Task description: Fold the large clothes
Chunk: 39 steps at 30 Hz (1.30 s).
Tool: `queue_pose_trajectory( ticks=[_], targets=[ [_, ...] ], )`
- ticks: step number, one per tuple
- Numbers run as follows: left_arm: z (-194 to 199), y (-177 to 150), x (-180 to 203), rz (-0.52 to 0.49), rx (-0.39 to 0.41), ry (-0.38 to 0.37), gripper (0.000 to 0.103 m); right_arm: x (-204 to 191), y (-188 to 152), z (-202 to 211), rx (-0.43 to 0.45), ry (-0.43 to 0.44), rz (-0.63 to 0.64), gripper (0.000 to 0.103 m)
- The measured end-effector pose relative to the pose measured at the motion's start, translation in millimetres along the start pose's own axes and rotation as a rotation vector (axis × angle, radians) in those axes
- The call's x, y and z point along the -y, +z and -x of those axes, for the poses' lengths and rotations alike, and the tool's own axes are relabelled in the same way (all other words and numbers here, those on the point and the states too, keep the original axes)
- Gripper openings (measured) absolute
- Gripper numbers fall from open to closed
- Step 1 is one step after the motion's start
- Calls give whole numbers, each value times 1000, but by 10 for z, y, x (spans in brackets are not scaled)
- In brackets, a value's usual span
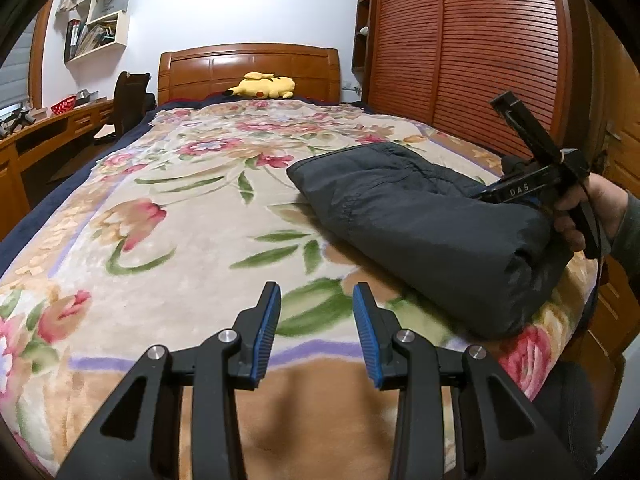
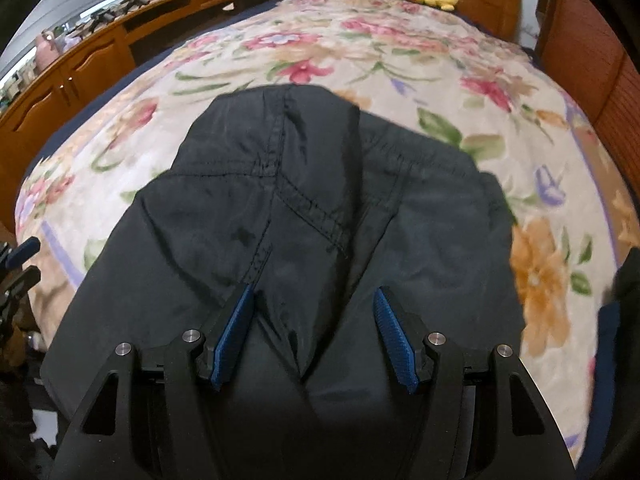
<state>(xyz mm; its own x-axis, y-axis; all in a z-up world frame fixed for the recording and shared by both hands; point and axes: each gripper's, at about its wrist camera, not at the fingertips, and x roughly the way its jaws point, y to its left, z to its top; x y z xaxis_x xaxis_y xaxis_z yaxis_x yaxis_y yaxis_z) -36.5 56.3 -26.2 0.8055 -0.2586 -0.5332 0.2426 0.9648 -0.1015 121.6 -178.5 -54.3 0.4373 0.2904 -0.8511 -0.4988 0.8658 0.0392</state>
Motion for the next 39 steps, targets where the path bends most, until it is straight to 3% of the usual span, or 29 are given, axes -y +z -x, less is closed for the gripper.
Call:
queue_pose_trajectory(
  ticks=[3,4,5,10,13,16,22,26,28,30,33,36,38,39],
  targets=[
    [-12,0,37,1,-3,-8,36,-45,-50,53,12,68,15,30],
    [-17,3,50,1,-4,-11,36,-104,-64,87,26,49,49,14],
    [-22,10,72,-2,-4,-13,36,-169,-92,122,42,14,87,7],
    [-25,64,154,-9,8,-29,36,-372,-216,386,133,-125,187,1],
    [-25,112,206,-15,14,-40,36,-375,-292,604,189,-178,200,1],
    [-24,161,271,-22,25,-50,36,-362,-357,780,199,-242,246,0],
    [-40,248,411,-37,36,-85,36,-46,-437,1083,199,-327,210,0],
    [-24,259,502,-49,41,-107,36,214,-521,1005,160,-418,169,0],
    [-32,250,519,-49,38,-117,36,351,-574,865,112,-419,138,0],
    [-32,244,533,-49,35,-121,36,422,-619,790,102,-387,100,0],
    [-45,227,556,-48,30,-126,36,385,-686,752,111,-415,77,0],
    [-46,220,582,-46,30,-129,36,325,-713,884,152,-418,40,14],
    [-47,218,589,-47,31,-126,36,238,-716,1011,204,-406,36,40],
    [-47,218,588,-47,31,-126,36,197,-720,1067,227,-390,34,44]
  ],
)
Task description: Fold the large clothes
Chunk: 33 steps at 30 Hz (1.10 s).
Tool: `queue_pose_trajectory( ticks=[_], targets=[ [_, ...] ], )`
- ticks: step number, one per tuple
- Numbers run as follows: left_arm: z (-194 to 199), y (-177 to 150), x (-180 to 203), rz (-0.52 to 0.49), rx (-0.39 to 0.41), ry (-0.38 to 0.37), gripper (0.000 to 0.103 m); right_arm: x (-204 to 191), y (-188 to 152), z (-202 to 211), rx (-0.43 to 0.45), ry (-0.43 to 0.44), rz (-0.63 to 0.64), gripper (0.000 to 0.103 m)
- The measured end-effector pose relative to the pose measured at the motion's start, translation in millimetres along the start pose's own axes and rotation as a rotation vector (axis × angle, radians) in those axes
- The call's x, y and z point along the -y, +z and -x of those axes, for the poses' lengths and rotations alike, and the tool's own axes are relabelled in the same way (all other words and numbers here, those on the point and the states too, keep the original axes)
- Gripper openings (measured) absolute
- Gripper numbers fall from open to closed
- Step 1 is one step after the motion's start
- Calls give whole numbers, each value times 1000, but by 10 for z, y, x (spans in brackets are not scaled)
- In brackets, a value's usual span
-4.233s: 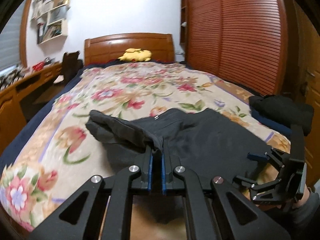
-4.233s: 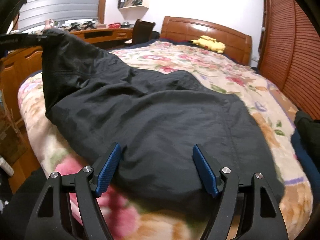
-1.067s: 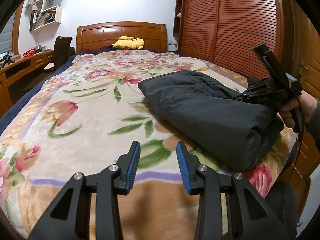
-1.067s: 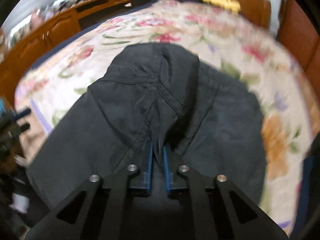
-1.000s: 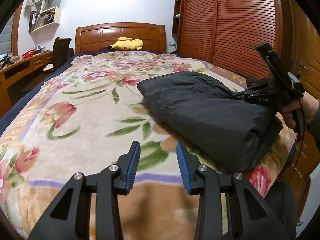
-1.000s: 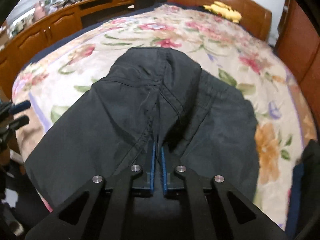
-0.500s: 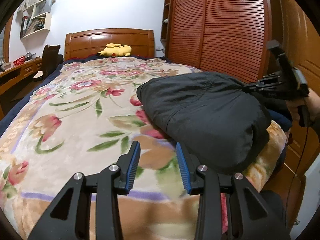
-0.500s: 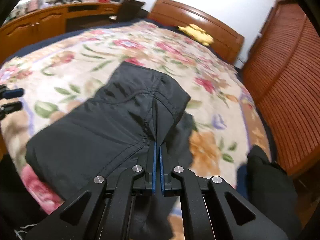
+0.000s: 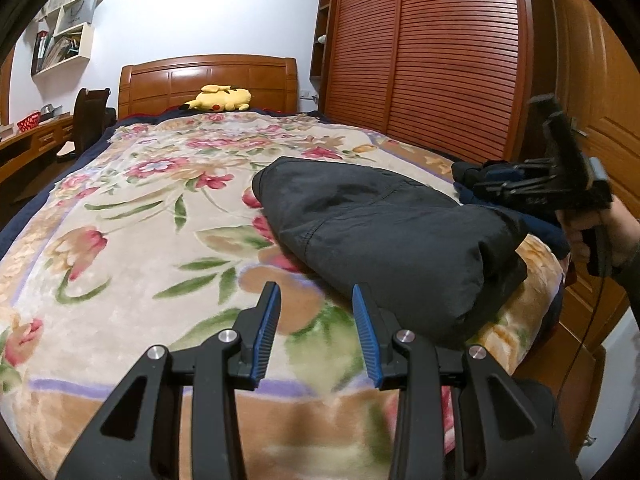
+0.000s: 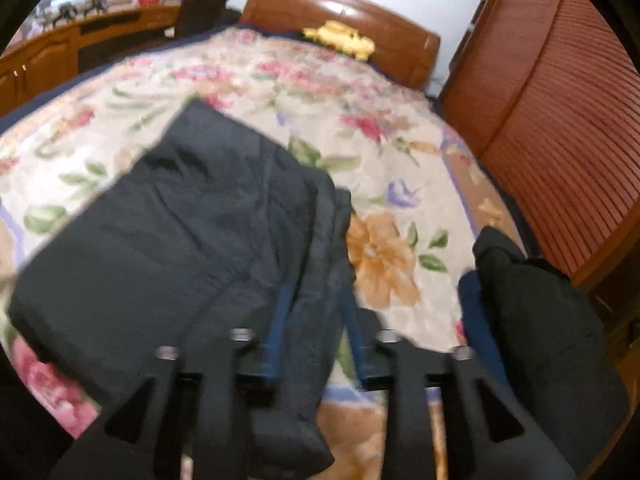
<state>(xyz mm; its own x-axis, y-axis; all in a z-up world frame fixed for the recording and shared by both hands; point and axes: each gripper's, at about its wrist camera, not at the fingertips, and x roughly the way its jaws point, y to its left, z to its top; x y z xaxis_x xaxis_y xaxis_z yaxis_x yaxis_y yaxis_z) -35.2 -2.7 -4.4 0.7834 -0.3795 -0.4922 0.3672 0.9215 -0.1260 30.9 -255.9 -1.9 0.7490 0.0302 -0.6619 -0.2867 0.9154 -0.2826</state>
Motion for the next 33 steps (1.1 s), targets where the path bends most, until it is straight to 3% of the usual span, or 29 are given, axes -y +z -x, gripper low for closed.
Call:
queue_pose_trajectory(
  ticks=[4,10,15,21,26,30,33],
  targets=[
    [-6,3,7,6,2,6,36,-185,66,250,77,77,-12,52],
    [31,6,1,8,6,29,36,-578,123,323,142,169,-13,52],
    [57,-12,-6,-3,2,46,36,-865,85,193,134,204,5,52],
    [48,-33,-49,10,-2,50,36,-897,-148,12,100,226,-22,52],
    [52,-41,-92,31,-1,36,37,-961,-432,-279,32,163,22,49],
    [53,-30,-120,38,-2,30,44,-946,-382,-197,38,149,14,49],
    [32,-32,-142,37,1,29,51,-849,-320,38,105,173,-39,49]
  ],
)
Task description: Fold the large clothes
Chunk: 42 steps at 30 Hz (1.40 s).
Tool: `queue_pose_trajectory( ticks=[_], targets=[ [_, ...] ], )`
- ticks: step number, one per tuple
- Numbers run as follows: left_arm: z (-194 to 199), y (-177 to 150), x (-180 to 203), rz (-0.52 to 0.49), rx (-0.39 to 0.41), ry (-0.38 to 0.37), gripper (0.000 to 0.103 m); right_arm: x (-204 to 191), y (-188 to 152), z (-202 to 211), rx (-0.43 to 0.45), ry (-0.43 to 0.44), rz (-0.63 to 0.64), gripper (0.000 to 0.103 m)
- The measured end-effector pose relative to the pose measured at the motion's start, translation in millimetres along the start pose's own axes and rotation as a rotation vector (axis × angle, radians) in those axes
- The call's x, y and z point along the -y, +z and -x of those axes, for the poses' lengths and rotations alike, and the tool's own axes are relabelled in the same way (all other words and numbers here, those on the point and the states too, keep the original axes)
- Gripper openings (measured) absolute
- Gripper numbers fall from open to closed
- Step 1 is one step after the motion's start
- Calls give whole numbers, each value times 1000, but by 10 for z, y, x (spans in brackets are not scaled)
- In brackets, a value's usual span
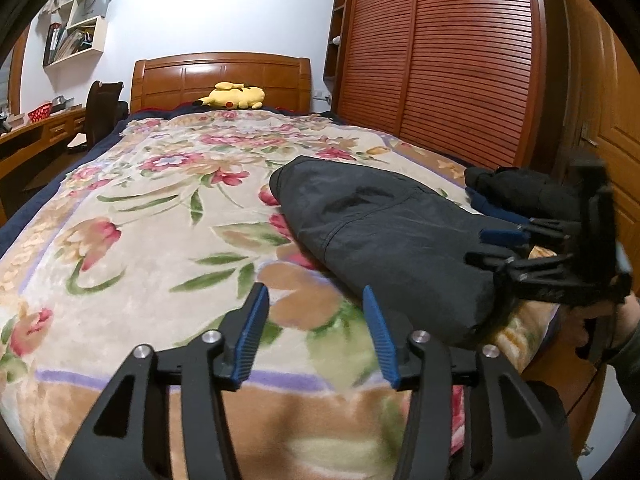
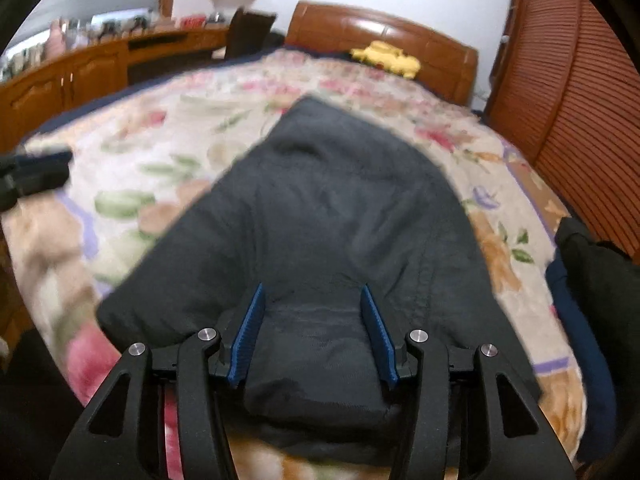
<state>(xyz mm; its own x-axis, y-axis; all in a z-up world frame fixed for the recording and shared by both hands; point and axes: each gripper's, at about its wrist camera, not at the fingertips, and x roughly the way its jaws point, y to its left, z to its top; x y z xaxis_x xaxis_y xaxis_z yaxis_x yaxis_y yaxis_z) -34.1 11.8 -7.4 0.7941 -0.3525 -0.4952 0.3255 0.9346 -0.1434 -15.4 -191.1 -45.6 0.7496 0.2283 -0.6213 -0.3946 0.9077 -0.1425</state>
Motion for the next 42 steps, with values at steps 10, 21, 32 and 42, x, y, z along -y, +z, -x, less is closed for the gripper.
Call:
queue_pose_trajectory(
  ticks=[10,21,32,42],
  targets=[
    [-203,119,-106,-15,-24,7,54,-304,-1,-42,2,105,46,55],
    [-1203,760,-163,-61,-76,-8,54,-6,-58,166,32,52,-8,59],
    [-2298,1233,-146,-116,-171,-1,54,706,-385,373,16,-113,-128,59],
    [-2722,1125,-207,-134,-203,70,86,870,-561,347,19,-98,-157,67]
  ],
)
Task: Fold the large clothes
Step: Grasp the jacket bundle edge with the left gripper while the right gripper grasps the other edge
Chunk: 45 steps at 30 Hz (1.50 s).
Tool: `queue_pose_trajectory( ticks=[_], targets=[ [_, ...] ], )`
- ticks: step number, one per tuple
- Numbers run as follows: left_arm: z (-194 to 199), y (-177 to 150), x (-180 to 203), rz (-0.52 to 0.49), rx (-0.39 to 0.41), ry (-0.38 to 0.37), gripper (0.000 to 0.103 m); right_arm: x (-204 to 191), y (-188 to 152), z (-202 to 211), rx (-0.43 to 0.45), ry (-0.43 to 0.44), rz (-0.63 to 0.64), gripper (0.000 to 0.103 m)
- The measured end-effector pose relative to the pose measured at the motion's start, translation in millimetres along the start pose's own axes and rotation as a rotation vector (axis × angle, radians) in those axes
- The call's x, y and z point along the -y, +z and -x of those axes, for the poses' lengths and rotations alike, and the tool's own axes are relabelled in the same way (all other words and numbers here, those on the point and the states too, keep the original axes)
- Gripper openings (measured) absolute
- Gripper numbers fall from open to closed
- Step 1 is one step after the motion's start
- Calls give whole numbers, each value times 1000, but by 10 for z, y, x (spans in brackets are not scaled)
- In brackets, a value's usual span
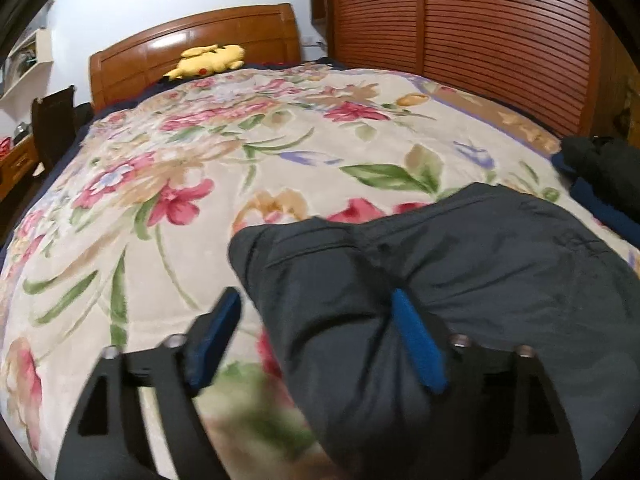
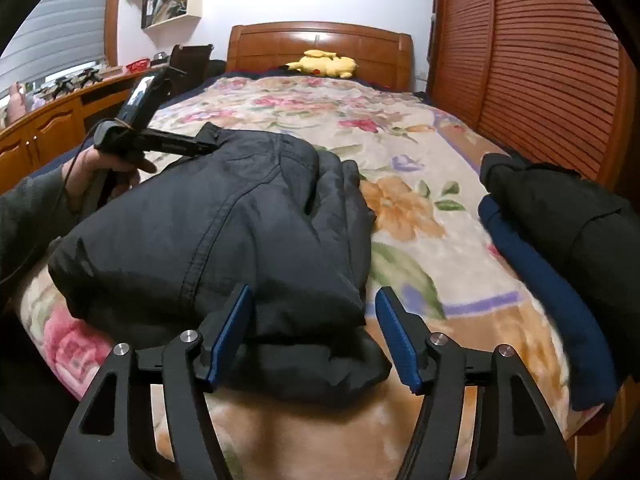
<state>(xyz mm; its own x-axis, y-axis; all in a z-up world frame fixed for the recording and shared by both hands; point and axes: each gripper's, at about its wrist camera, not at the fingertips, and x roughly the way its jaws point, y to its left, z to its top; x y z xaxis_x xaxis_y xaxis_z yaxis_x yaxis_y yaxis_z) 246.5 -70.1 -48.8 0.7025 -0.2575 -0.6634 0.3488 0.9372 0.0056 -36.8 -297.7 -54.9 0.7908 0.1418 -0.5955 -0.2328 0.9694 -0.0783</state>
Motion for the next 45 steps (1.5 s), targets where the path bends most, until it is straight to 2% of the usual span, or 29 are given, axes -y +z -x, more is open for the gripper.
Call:
queue_pose_trajectory(
  ticks=[2,4,15,19,22,23,24,29,33,36,38,39,41,42,44,45],
  targets=[
    [-49,-8,-83,41,-6,-1,98,-10,0,18,8,-2,3,67],
    [-72,-13,-135,61,-16,-18,100,-9,-12,15,11,1,0,68],
    [95,-13,-246,51,-42,-41,97,18,-173,-12,-20,13,-6,69],
    [115,-32,-285,67,-39,-76,85,115,-238,-119,-46,27,-61,77],
    [52,-27,-282,94,-55,-133,70,165,-261,-187,-55,54,-114,79],
    [37,-27,-272,99,-59,-150,61,169,-262,-195,-58,61,-127,79],
    [29,-27,-251,96,-62,-164,56,174,-258,-200,-60,66,-137,79],
    [53,-7,-158,78,-63,-158,41,150,-281,-276,-74,95,-193,79],
    [66,13,-123,82,-69,-146,36,188,-287,-313,-93,141,-256,79],
    [83,35,-89,85,-73,-147,25,196,-290,-341,-103,165,-275,78],
    [126,56,-44,74,-69,-129,16,181,-293,-344,-110,189,-282,71],
    [152,66,-25,68,-64,-117,15,169,-296,-345,-111,206,-284,67],
    [226,98,-10,75,-51,-100,11,170,-300,-330,-106,255,-299,49],
    [273,117,-8,78,-44,-91,10,160,-296,-309,-96,263,-298,46],
    [359,149,-3,79,-31,-73,7,178,-277,-258,-63,294,-305,32],
    [405,169,1,77,-24,-65,7,193,-262,-247,-54,301,-310,30]
  ],
)
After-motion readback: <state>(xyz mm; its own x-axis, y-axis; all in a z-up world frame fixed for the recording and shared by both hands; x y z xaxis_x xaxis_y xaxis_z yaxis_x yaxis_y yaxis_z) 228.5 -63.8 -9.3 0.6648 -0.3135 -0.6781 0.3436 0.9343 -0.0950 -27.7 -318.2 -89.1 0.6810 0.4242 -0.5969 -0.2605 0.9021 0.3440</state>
